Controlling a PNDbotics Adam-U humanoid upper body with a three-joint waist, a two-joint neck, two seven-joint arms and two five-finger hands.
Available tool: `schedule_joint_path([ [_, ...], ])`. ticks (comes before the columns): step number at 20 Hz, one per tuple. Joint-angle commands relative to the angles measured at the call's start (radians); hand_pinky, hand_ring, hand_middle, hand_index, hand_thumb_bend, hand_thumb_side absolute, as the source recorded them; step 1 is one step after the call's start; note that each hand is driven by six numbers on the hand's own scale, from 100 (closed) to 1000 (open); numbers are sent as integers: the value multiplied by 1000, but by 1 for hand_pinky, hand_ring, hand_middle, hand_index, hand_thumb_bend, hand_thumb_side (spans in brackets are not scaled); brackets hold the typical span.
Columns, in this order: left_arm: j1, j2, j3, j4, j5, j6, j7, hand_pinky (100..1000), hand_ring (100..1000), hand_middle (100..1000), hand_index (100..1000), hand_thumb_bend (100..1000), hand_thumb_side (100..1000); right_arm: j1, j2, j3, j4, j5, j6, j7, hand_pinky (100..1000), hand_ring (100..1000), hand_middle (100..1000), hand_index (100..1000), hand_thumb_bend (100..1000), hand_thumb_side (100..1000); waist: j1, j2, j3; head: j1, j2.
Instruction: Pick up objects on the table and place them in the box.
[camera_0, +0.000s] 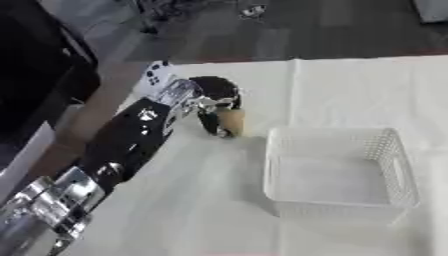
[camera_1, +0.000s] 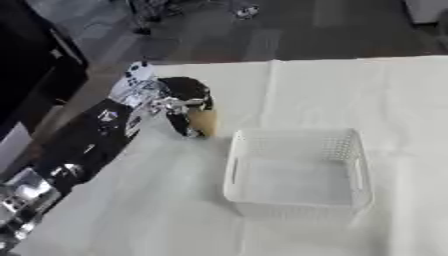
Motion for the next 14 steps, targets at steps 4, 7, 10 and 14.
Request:
schedule_joint_path([
  [4, -8, 61, -3, -43, 83, -3, 21, 100, 100, 100, 171, 100, 266, 0, -17, -2, -13, 5, 2, 0, 100, 354, 422, 808, 156, 1000, -8, -34, 13, 10, -13],
  [7, -10, 76, -4, -76, 125, 1, 20, 100, 100, 100, 172, 100, 266, 7, -23, -3, -13, 7, 4, 0, 100, 354, 422, 807, 157, 1000, -9, -40, 20, 7, -10],
  [10, -1, 99, -10, -151, 211, -6, 27, 100, 100, 100, 176, 100, 269, 14, -27, -2, -13, 9, 6, 0, 100, 354, 422, 807, 168, 1000, -11, -48, 28, 5, -8],
  [14, 28, 139, -29, -287, 336, -20, 29, 100, 100, 100, 179, 100, 270, 22, -32, 0, -13, 9, 8, 2, 100, 354, 422, 806, 159, 1000, -11, -58, 34, 7, -7],
])
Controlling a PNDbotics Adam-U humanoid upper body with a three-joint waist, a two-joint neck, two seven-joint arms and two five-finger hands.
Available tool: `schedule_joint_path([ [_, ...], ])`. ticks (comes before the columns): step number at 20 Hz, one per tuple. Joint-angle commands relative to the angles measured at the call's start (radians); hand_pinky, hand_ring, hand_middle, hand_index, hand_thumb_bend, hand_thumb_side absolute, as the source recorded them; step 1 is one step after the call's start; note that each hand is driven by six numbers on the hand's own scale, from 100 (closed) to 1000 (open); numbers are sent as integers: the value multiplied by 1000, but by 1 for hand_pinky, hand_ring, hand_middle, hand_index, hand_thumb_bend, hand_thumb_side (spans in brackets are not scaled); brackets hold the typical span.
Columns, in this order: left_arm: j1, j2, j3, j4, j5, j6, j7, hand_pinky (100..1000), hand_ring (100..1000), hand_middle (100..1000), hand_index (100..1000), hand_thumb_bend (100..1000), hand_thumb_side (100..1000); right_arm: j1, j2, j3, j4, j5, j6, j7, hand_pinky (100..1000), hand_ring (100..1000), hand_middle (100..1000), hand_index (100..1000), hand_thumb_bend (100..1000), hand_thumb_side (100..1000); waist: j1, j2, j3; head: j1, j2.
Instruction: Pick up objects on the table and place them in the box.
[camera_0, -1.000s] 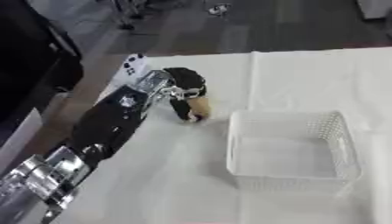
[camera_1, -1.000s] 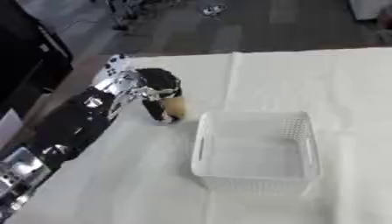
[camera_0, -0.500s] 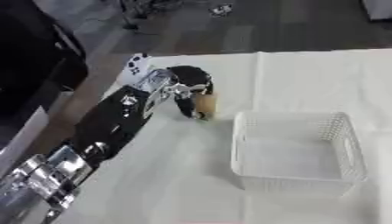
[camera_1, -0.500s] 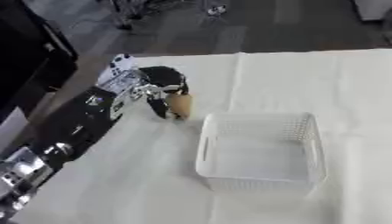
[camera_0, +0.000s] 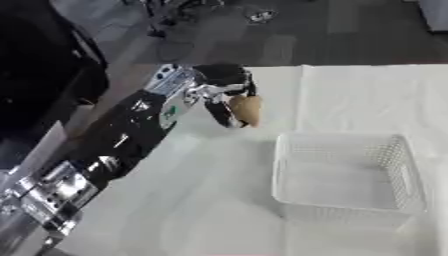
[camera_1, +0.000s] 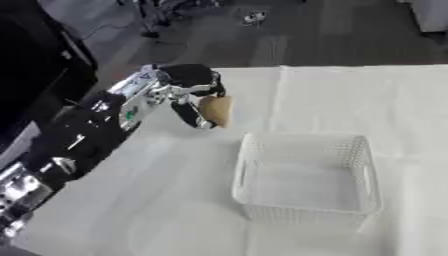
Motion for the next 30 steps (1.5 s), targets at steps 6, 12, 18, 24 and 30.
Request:
schedule_joint_path([
  [6, 20, 99, -43, -266, 229, -2, -40, 100, 100, 100, 182, 100, 271, 4, -24, 1, -13, 2, 6, 1, 100, 355, 422, 804, 158, 1000, -4, -45, 8, 19, 3],
  [12, 13, 103, -70, -362, 308, 18, -85, 100, 100, 100, 184, 100, 272, 8, -27, 2, -13, 1, 7, 2, 100, 355, 422, 805, 159, 1000, -2, -51, 14, 24, 6],
  [18, -27, 79, -111, -381, 339, 22, -125, 100, 100, 100, 186, 100, 273, 3, -22, 4, -13, -2, 6, 4, 100, 355, 423, 804, 157, 1000, 2, -54, 1, 24, -3],
  [24, -57, 43, -161, -350, 363, 7, -178, 100, 100, 100, 193, 100, 314, -7, -14, 6, -13, -6, 3, 6, 100, 356, 423, 802, 154, 1000, 12, -54, -13, 26, -2],
  [30, -79, 18, -205, -327, 400, -24, -230, 100, 100, 100, 233, 100, 463, -15, -10, 8, -13, -8, 2, 9, 100, 356, 423, 801, 153, 1000, 20, -54, -22, 29, 0],
])
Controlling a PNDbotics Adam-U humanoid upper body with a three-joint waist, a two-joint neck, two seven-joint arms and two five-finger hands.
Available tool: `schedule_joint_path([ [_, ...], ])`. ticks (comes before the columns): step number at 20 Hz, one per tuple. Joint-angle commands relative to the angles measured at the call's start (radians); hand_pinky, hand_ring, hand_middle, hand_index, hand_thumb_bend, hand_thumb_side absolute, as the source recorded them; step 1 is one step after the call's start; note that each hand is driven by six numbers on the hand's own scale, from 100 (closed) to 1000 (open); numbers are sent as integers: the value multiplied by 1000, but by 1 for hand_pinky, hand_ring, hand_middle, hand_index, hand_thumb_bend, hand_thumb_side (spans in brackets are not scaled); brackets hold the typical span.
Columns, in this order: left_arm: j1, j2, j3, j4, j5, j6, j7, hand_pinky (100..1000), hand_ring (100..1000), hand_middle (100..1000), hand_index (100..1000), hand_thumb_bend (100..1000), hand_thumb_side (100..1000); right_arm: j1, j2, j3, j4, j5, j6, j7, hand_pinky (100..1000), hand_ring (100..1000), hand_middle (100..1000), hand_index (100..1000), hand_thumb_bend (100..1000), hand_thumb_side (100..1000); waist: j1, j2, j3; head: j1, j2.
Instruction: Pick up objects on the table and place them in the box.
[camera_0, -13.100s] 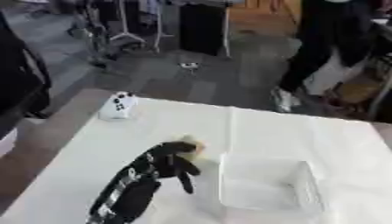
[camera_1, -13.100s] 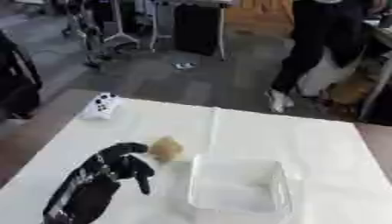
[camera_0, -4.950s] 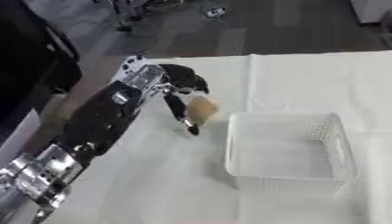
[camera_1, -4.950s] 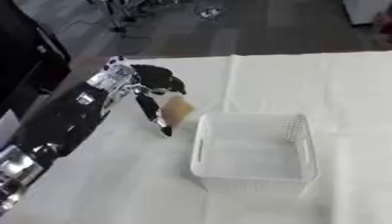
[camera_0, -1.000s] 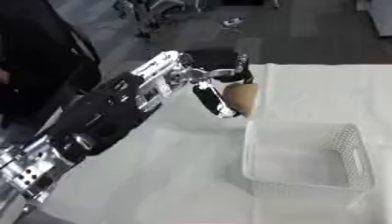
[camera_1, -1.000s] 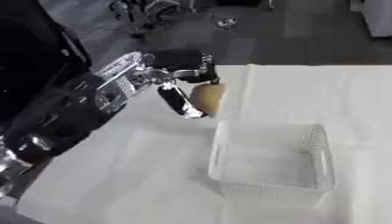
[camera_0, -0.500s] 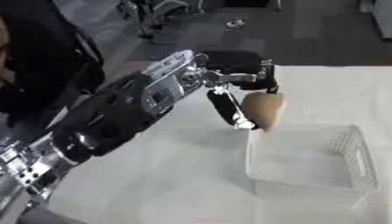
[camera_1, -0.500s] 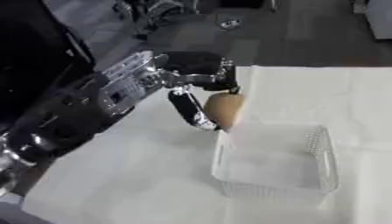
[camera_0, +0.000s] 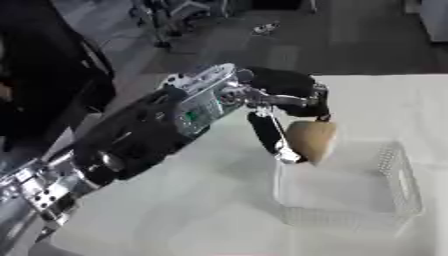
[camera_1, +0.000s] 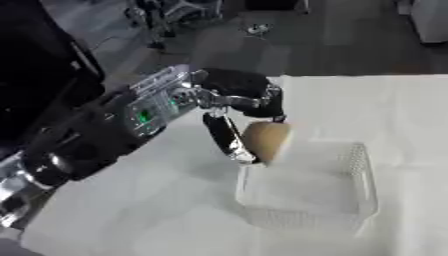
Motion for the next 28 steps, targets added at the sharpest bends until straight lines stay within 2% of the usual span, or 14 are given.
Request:
schedule_joint_path([
  [1, -24, 10, -9, 7, 17, -20, -23, 100, 100, 100, 274, 100, 491, -23, 1, 2, -13, -3, -2, 3, 100, 356, 423, 801, 153, 1000, -2, -23, 0, 12, -6],
  [2, -26, 6, -14, 11, 17, -28, -27, 100, 100, 100, 295, 100, 526, -23, 2, 2, -13, -4, -2, 4, 100, 356, 423, 801, 153, 1000, -2, -23, -1, 13, -6],
  [3, -27, 4, -18, 14, 15, -37, -31, 100, 100, 173, 361, 100, 578, -24, 2, 2, -13, -4, -2, 4, 100, 356, 423, 801, 153, 1000, -1, -23, -1, 13, -5],
  [5, -30, 0, -23, 20, 4, -57, -33, 189, 238, 351, 492, 100, 710, -25, 2, 2, -13, -4, -3, 4, 100, 356, 423, 800, 153, 1000, 0, -23, -2, 13, -5],
  [6, -30, -2, -26, 24, -7, -64, -36, 265, 342, 457, 567, 100, 769, -25, 3, 2, -13, -4, -3, 4, 100, 356, 423, 801, 153, 1000, 0, -23, -3, 13, -5],
  [7, -30, -3, -28, 29, -23, -69, -42, 316, 402, 510, 610, 100, 788, -25, 3, 2, -13, -4, -3, 5, 100, 356, 423, 801, 153, 1000, 0, -23, -3, 14, -5],
  [10, -30, -7, -33, 44, -80, -71, -81, 496, 565, 675, 719, 573, 888, -26, 3, 2, -13, -5, -3, 5, 100, 356, 423, 800, 152, 1000, 0, -23, -4, 15, -4],
  [11, -30, -8, -34, 48, -97, -70, -94, 547, 602, 711, 740, 675, 911, -26, 3, 2, -13, -5, -3, 6, 100, 356, 423, 800, 152, 1000, 1, -23, -4, 16, -3],
  [13, -30, -11, -34, 55, -122, -65, -117, 639, 683, 763, 774, 814, 954, -27, 3, 3, -13, -5, -3, 6, 100, 356, 423, 800, 153, 1000, 1, -23, -4, 16, -3],
  [15, -29, -13, -33, 60, -137, -61, -132, 706, 747, 800, 794, 904, 982, -27, 3, 3, -13, -5, -4, 7, 100, 356, 423, 800, 153, 1000, 1, -22, -4, 15, -3],
  [18, -30, -15, -28, 62, -152, -55, -137, 775, 811, 847, 820, 951, 1000, -27, 3, 3, -13, -5, -3, 7, 100, 356, 423, 800, 153, 1000, 1, -22, -4, 15, -2],
  [20, -26, -17, -16, 57, -150, -48, -119, 791, 839, 871, 834, 897, 1000, -26, 3, 2, -13, -4, -3, 7, 100, 356, 423, 801, 153, 1000, 0, -22, -2, 15, -10],
  [25, 50, 0, 66, -11, -88, 5, 22, 755, 840, 877, 842, 817, 1000, -23, -1, 0, -13, -1, -3, 4, 100, 355, 423, 801, 162, 1000, -3, -20, 7, 30, -106],
  [28, 132, 23, 136, -93, -50, 43, 133, 726, 825, 866, 827, 767, 1000, -13, -11, -3, -13, 4, -1, 3, 100, 355, 423, 800, 163, 1000, -10, -26, 21, 22, -173],
])
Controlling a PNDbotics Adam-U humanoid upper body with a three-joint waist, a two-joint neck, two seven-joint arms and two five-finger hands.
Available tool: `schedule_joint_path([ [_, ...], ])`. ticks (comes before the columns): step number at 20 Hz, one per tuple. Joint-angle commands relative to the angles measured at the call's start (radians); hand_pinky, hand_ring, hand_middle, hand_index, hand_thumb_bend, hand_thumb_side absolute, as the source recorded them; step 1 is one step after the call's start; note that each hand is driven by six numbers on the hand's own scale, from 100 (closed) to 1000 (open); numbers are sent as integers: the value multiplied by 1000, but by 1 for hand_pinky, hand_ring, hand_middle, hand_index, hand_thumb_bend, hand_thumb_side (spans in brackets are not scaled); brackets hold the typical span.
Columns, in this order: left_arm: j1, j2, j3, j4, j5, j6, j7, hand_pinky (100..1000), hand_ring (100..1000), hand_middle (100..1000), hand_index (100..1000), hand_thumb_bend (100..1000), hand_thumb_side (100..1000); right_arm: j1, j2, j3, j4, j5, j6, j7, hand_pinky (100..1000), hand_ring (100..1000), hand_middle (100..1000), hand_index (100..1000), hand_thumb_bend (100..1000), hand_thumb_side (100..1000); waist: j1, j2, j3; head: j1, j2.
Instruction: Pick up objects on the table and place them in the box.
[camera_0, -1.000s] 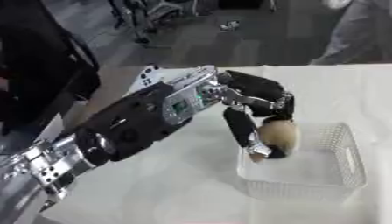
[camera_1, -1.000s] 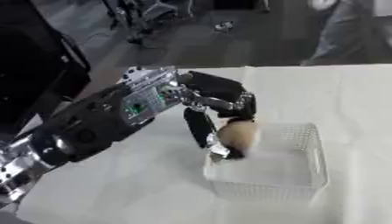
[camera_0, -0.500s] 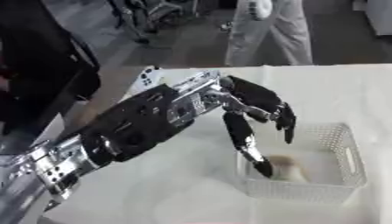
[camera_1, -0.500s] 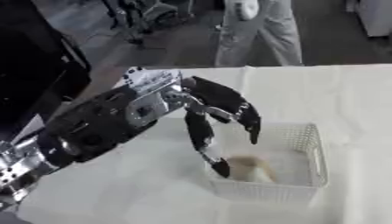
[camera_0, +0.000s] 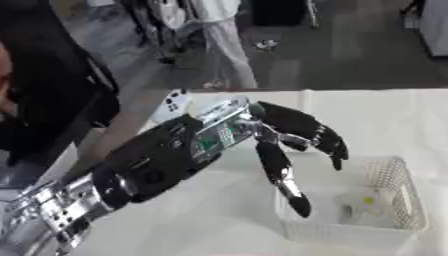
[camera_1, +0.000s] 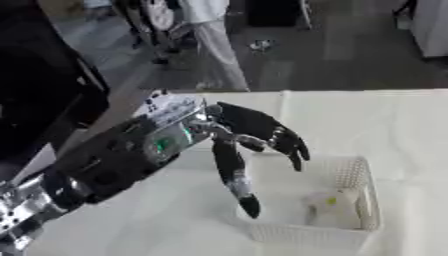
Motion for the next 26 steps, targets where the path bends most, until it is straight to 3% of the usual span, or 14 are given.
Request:
schedule_joint_path([
  [1, 50, 57, 86, -96, 40, 36, 114, 713, 822, 864, 824, 749, 1000, -2, -21, -9, -13, 6, 3, -3, 100, 355, 422, 801, 164, 1000, -12, -28, 10, 6, -78],
  [4, 149, 49, 157, -185, 90, 77, 257, 656, 803, 851, 818, 694, 912, 24, -39, -15, -13, 14, 8, -9, 100, 354, 422, 801, 170, 1000, -28, -41, 43, 15, -159],
  [8, 311, -5, 225, -315, 165, 119, 420, 604, 789, 839, 811, 647, 866, 67, -67, -33, -13, 26, 10, -29, 100, 354, 421, 797, 176, 1000, -54, -66, 89, 2, -205],
  [11, 389, -95, 248, -337, 199, 103, 460, 557, 762, 819, 811, 642, 848, 101, -83, -49, -13, 32, 3, -57, 100, 353, 417, 791, 212, 1000, -77, -82, 118, -39, -219],
  [16, 476, -324, 260, -340, 251, 0, 453, 535, 740, 805, 820, 671, 787, 171, -111, -55, -13, 32, -25, -92, 100, 352, 414, 779, 296, 1000, -127, -114, 175, -360, -228],
  [18, 491, -390, 264, -340, 259, -52, 451, 525, 724, 797, 817, 679, 759, 188, -122, -55, -13, 40, -40, -96, 100, 352, 413, 770, 338, 1000, -143, -118, 197, -459, -243],
  [20, 494, -428, 265, -340, 274, -97, 455, 519, 709, 789, 809, 679, 743, 204, -132, -52, -13, 38, -63, -105, 100, 350, 408, 761, 374, 1000, -155, -121, 215, -545, -263],
  [23, 490, -443, 264, -340, 289, -145, 448, 525, 703, 785, 801, 687, 721, 215, -141, -51, -13, 27, -101, -131, 100, 342, 396, 733, 399, 1000, -164, -125, 233, -638, -295],
  [26, 488, -458, 258, -340, 305, -179, 436, 526, 698, 781, 797, 685, 713, 202, -148, -54, -13, 24, -151, -175, 100, 340, 388, 699, 418, 1000, -161, -125, 240, -688, -321],
])
